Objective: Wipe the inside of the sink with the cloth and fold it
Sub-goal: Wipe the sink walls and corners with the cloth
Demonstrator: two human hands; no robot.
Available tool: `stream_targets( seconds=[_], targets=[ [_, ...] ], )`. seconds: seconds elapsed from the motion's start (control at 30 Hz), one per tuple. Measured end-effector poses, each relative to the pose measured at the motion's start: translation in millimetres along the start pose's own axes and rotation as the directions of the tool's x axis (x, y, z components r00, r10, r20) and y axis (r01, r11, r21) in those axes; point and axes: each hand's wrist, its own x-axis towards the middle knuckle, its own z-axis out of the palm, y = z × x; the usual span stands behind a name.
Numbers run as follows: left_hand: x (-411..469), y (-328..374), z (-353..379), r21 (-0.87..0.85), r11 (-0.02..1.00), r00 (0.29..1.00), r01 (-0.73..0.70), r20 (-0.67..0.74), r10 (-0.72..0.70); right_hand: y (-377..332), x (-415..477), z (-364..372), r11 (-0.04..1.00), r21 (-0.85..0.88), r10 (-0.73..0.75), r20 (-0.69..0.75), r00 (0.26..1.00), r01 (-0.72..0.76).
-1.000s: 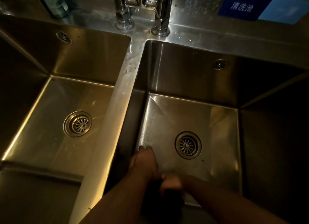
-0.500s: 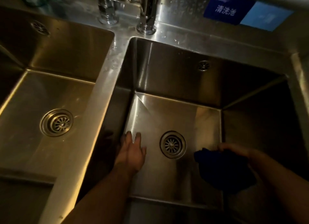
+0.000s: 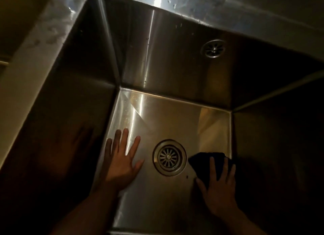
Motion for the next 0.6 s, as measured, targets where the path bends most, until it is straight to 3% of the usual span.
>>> stream_targets(
  seconds=[0.23,0.3,0.43,0.6],
  targets=[
    [-5,3,0,-0.019,0.999,0.993,-0.034,-0.116,0.032,-23,54,-31,0.983,0.182,0.016,-0.209,0.978,0.022],
    [-6,3,0,-0.018,0.999,0.989,-0.034,-0.145,0.031,-38,92,-45,0.977,0.212,0.086,-0.274,0.958,-0.027],
    [-6,4,0,-0.018,0.999,0.984,-0.033,-0.174,0.029,-105,141,-70,0.869,0.444,0.368,-0.28,0.886,-0.221],
    [-5,4,0,-0.036,0.999,0.983,-0.008,-0.182,0.001,-206,136,-95,0.803,0.559,0.371,-0.201,0.907,-0.205]
  ],
)
